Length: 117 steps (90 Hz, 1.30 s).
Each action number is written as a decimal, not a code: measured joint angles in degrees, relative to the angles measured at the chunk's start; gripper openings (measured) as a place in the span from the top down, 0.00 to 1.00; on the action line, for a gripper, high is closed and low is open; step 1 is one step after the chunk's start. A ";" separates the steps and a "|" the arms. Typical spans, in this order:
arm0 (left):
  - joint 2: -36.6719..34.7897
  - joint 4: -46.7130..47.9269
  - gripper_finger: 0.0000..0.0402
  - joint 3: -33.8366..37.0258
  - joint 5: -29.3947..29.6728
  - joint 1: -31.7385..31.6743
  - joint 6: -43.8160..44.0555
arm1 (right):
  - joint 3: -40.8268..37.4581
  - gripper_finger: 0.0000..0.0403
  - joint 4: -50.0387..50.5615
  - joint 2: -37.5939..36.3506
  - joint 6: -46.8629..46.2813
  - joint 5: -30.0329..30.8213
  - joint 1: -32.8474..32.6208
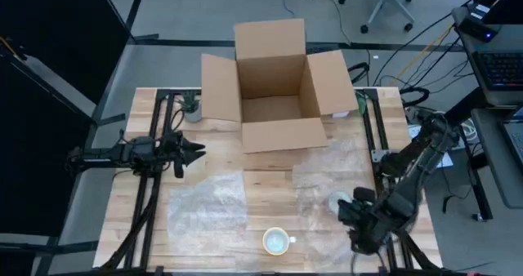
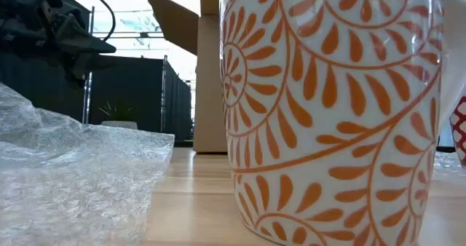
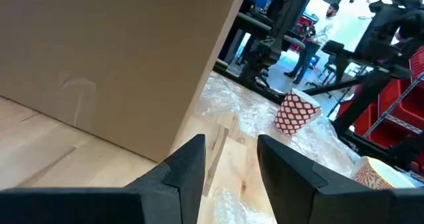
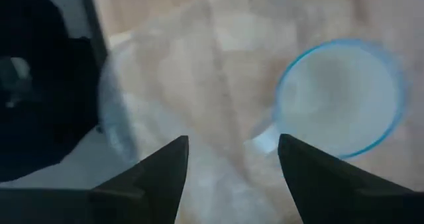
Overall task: Wrap mug
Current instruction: Wrap the red mug with bubble wrap
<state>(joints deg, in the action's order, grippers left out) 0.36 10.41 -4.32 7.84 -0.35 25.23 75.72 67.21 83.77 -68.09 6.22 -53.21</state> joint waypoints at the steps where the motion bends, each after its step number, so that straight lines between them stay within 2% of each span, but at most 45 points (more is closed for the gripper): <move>1: 0.00 0.00 0.68 0.00 0.00 0.01 -0.01 | 0.00 0.46 -0.12 0.00 -0.47 0.00 -0.40; 9: 0.00 0.00 0.68 0.00 0.00 -0.01 -0.01 | -0.02 0.46 -2.17 0.00 -4.14 0.27 -3.58; 19: 0.01 -0.49 0.68 0.01 0.03 -0.01 0.03 | -0.52 0.46 -5.50 0.80 -6.23 5.51 -7.22; 35: 0.02 -0.87 0.68 0.02 0.17 -0.01 -0.01 | -1.38 0.46 -9.96 6.28 0.80 5.42 -10.81; 51: 0.02 -0.90 0.68 0.02 0.20 -0.01 -0.03 | -1.42 0.46 -14.72 13.83 8.53 5.46 -11.71; 65: 0.02 -0.87 0.68 0.02 0.20 0.01 -0.03 | -1.44 0.46 -16.82 20.21 11.32 5.30 -11.89; 82: 0.01 -0.86 0.68 0.02 0.20 -0.01 -0.03 | -1.44 0.46 -21.19 22.95 10.58 -0.34 -13.75; 91: 0.02 -0.87 0.68 0.02 0.20 -0.01 -0.06 | -1.42 0.46 -24.51 23.26 9.55 0.12 -15.59; 106: 0.00 -0.87 0.68 0.02 0.99 -0.01 -1.70 | -1.42 0.46 -21.73 26.64 9.89 4.35 -15.96; 117: 0.01 -0.87 0.68 0.02 1.27 -0.01 -1.63 | -1.33 0.46 -21.68 29.60 12.22 3.38 -14.87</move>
<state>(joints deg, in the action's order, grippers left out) 0.37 9.54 -4.29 9.10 -0.36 23.59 74.39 45.53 113.37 -55.87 9.60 -68.08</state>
